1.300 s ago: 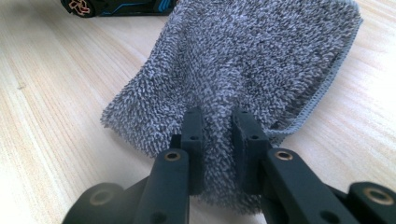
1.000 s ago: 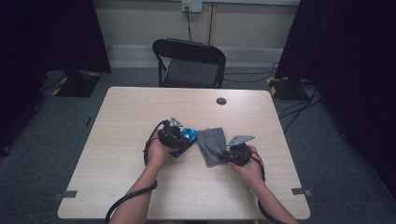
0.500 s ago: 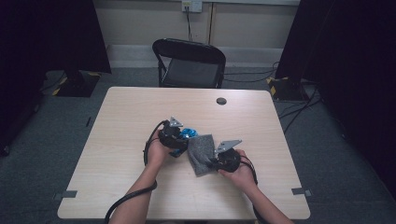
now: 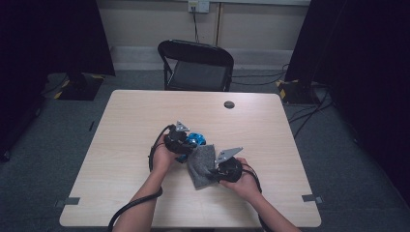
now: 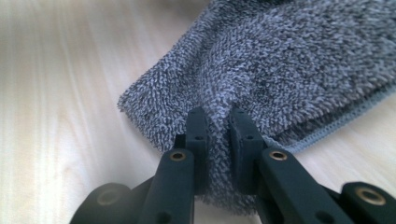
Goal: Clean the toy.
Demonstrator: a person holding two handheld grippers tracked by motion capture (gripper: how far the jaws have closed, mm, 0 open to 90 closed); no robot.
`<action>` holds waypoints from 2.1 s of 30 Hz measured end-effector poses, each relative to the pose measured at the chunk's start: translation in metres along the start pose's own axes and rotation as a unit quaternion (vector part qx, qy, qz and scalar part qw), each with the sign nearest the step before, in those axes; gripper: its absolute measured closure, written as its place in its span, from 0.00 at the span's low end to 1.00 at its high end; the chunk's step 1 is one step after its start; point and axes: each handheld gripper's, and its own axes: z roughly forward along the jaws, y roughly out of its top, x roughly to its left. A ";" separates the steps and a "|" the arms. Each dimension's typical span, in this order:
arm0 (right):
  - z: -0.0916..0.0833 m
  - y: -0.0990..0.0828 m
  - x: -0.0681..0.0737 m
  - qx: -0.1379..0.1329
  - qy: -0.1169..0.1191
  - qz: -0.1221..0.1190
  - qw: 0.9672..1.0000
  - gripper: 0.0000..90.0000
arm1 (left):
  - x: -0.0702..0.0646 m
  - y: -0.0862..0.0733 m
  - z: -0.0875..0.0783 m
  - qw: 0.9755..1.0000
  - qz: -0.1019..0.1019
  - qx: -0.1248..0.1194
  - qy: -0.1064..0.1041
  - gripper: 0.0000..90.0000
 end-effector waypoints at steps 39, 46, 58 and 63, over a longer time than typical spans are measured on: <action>-0.073 -0.017 -0.045 -0.059 -0.048 0.038 0.996 0.89 | -0.001 -0.001 -0.001 1.000 -0.002 0.000 0.004 0.47; -0.061 -0.017 -0.062 -0.049 -0.143 0.091 0.984 0.89 | -0.001 0.000 -0.001 1.000 -0.002 0.000 0.004 0.47; -0.009 0.005 -0.050 -0.005 -0.165 0.072 0.984 0.89 | -0.002 -0.003 -0.001 1.000 -0.005 -0.006 0.006 0.47; 0.002 0.013 -0.036 -0.005 -0.136 0.061 0.989 0.89 | -0.002 -0.002 -0.001 1.000 -0.006 -0.005 0.005 0.47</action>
